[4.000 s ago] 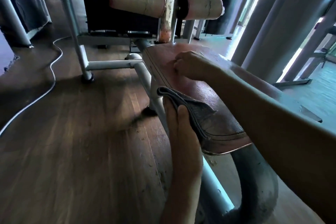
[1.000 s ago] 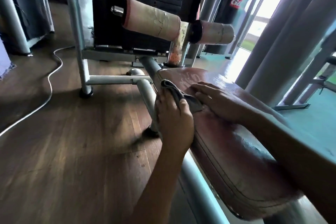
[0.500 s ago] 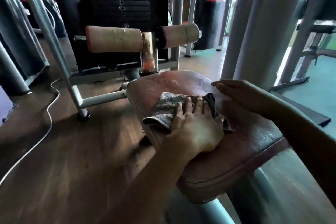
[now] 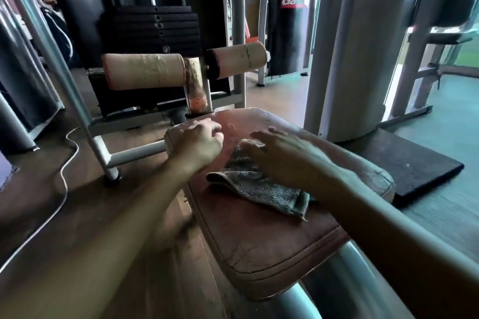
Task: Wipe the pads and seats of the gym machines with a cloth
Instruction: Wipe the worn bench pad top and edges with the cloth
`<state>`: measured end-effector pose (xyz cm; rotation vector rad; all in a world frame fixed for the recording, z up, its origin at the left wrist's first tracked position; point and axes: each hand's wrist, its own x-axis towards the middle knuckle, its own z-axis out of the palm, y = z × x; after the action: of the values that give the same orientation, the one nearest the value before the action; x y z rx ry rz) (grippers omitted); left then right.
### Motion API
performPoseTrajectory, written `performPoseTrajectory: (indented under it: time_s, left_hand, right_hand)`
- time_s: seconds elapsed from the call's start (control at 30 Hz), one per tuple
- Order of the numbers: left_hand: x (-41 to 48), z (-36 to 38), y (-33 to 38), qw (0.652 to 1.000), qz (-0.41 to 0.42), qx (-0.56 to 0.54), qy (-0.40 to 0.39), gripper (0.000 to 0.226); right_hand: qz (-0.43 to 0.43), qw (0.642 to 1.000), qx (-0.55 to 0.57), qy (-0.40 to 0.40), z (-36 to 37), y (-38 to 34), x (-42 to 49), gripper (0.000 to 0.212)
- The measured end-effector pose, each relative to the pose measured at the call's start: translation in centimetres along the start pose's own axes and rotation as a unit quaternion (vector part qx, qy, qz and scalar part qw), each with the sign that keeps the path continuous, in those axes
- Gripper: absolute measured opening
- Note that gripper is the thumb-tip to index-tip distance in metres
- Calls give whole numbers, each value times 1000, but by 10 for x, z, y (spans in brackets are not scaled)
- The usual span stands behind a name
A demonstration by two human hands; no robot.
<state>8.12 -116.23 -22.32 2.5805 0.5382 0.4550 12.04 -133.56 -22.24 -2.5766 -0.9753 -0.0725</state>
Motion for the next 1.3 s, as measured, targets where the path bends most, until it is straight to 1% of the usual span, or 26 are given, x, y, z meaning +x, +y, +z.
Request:
performPoseTrajectory:
  time_s: [0.07, 0.1, 0.17, 0.23, 0.3, 0.37, 0.43, 0.5, 0.57, 0.63, 0.7, 0.73, 0.77, 0.87, 1.0, 1.1, 1.3]
  left_hand:
    - [6, 14, -13, 999, -15, 22, -39, 40]
    - [7, 18, -18, 999, -15, 18, -47, 42]
    - [8, 24, -24, 999, -3, 10, -40, 44]
    - [9, 26, -28, 999, 5, 9, -36, 44]
    - [9, 26, -29, 999, 14, 12, -31, 45]
    - [7, 27, -28, 1000, 21, 13, -17, 44]
    - [2, 28, -29, 1000, 25, 11, 0, 44]
    - [-6, 31, -29, 1000, 21, 5, 18, 43]
    - [-13, 32, -28, 1000, 15, 1, 27, 44]
    - [-18, 33, -24, 1000, 0, -5, 23, 44]
    - [-26, 34, -16, 1000, -19, -4, 6, 46]
    - [-31, 35, -12, 1000, -24, 2, -2, 48]
    - [-37, 35, -8, 1000, -24, 8, -5, 51]
    - [-50, 35, -1, 999, -23, 24, 9, 56]
    - [-53, 31, -1, 999, -30, 36, 0, 51]
    - [-53, 32, -3, 999, -19, 38, -16, 49]
    - [-54, 31, -2, 999, -18, 44, 4, 48]
  right_hand:
    - [42, 995, -28, -85, 16, -9, 8, 67]
    - [55, 991, -49, -112, 21, -8, 12, 70]
    - [54, 987, -68, -134, 20, -2, 17, 73]
    - [14, 985, -90, -150, 16, 9, 17, 71]
    - [-48, 977, -116, -170, 9, 18, 13, 72]
    - [-103, 970, -119, -184, 1, 24, 6, 73]
    - [-133, 968, -110, -184, -4, 27, 2, 70]
    - [-136, 971, -106, -165, -4, 27, 0, 66]
    - [-105, 982, -108, -117, 0, 24, -6, 69]
    - [-28, 992, -86, -90, 1, 18, -14, 74]
    - [79, 991, -29, -100, -3, 12, -15, 75]
    - [121, 987, -8, -110, -6, 9, -15, 77]
    - [146, 982, -4, -118, -7, 8, -14, 78]
    - [156, 979, -18, -129, -5, 2, -17, 84]
    - [137, 981, -37, -130, -2, -2, -25, 89]
    - [130, 982, -47, -129, 1, 0, -23, 88]
    - [104, 984, -75, -123, 4, 0, -20, 85]
